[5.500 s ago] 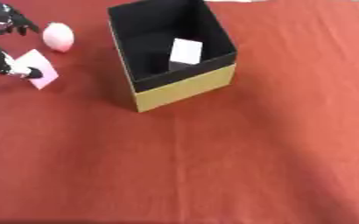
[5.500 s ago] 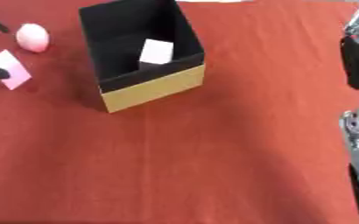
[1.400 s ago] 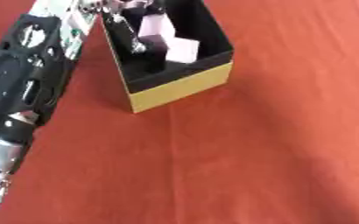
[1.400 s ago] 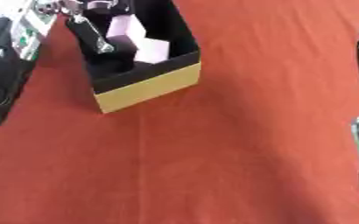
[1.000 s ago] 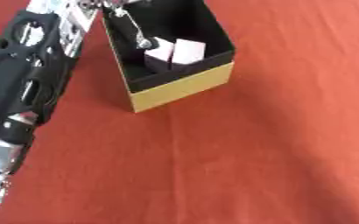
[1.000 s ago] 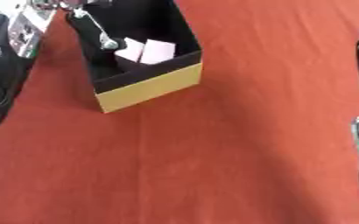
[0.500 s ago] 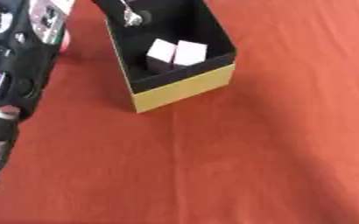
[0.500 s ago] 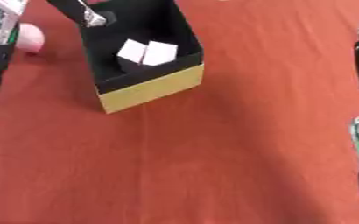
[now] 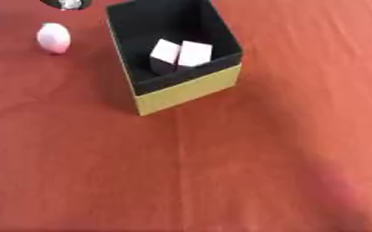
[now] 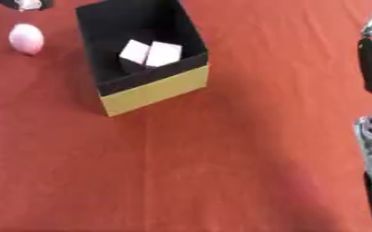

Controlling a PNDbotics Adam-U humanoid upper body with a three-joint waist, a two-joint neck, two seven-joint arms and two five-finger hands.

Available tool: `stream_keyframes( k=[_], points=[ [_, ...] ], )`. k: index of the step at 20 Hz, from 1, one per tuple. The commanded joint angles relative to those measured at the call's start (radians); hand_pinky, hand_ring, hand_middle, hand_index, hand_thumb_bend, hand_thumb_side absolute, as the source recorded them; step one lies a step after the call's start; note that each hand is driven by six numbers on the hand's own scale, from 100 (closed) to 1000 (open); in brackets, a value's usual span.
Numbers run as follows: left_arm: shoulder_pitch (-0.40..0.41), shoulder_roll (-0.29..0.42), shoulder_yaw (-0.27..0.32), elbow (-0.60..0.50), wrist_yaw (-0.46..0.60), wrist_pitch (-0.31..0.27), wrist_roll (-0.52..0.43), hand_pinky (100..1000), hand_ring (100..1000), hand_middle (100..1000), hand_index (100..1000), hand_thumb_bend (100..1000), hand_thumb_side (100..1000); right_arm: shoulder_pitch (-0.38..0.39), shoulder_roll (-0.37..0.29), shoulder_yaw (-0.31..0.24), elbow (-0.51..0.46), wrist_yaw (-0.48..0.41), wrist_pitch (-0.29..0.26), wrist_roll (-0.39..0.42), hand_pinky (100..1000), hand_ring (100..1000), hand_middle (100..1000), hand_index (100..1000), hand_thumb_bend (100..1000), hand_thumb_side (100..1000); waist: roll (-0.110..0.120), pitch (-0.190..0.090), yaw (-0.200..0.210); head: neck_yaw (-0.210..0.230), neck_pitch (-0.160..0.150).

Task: Pick up objects on the table and place them in the box.

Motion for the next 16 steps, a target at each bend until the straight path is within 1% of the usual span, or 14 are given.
stream_keyframes(
  k=[1, 3, 5, 9, 11, 16],
  points=[
    [0.0, 0.06, 0.034, 0.045, -0.016, 0.022, -0.01, 716, 876, 849, 933, 313, 242, -0.005, -0.03, -0.01, -0.016, 0.005, 0.009, 0.002, 813, 745, 753, 879, 100, 684, -0.006, -0.024, -0.003, 0.004, 0.001],
    [0.002, 0.061, 0.037, 0.094, -0.024, 0.015, -0.004, 716, 876, 852, 935, 303, 264, -0.006, -0.032, -0.01, -0.016, 0.004, 0.009, 0.006, 813, 745, 753, 878, 100, 684, -0.009, -0.024, -0.006, 0.008, -0.002],
    [0.002, 0.06, 0.034, 0.134, -0.035, -0.006, 0.001, 732, 888, 867, 937, 358, 351, -0.007, -0.031, -0.01, -0.016, 0.003, 0.01, 0.008, 813, 745, 753, 878, 100, 685, -0.011, -0.022, -0.008, 0.011, -0.004],
    [0.004, 0.061, 0.026, 0.185, -0.084, -0.04, 0.004, 747, 897, 871, 936, 413, 443, -0.009, -0.029, -0.01, -0.016, 0.002, 0.01, 0.008, 813, 744, 752, 878, 100, 685, -0.012, -0.018, -0.01, 0.012, -0.007],
    [0.005, 0.058, 0.025, 0.21, -0.111, -0.048, 0.005, 749, 898, 874, 937, 423, 464, -0.011, -0.028, -0.01, -0.016, 0.001, 0.01, 0.007, 813, 744, 752, 878, 100, 685, -0.012, -0.017, -0.012, 0.013, -0.011],
    [0.003, 0.045, 0.033, 0.266, -0.166, -0.066, 0.019, 746, 896, 878, 938, 455, 418, -0.014, -0.027, -0.009, -0.016, 0.0, 0.011, 0.006, 812, 743, 751, 877, 100, 687, -0.013, -0.013, -0.015, 0.011, -0.019]
  ],
)
